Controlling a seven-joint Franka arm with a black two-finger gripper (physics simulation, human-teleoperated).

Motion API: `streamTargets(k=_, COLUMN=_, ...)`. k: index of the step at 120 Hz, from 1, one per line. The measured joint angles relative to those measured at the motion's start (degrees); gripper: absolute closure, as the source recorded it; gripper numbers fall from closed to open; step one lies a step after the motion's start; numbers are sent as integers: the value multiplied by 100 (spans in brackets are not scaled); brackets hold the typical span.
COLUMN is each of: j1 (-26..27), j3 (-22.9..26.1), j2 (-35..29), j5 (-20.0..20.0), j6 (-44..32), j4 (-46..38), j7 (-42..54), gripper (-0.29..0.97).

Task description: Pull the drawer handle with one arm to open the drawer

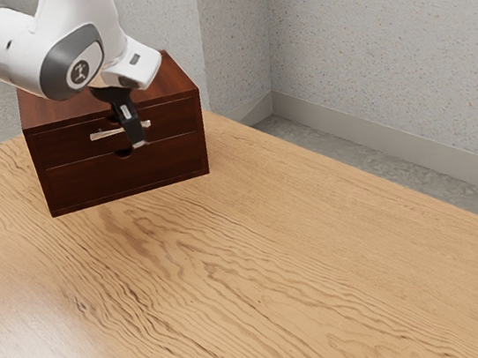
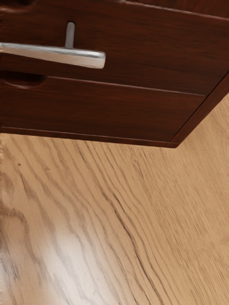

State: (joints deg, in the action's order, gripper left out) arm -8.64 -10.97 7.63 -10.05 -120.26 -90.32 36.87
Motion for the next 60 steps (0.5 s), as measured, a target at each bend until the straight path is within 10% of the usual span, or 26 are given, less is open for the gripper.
streamTargets(k=60, j1=-234, j3=3, j2=339, j5=-39, j6=-751, j4=38, j7=184, gripper=29)
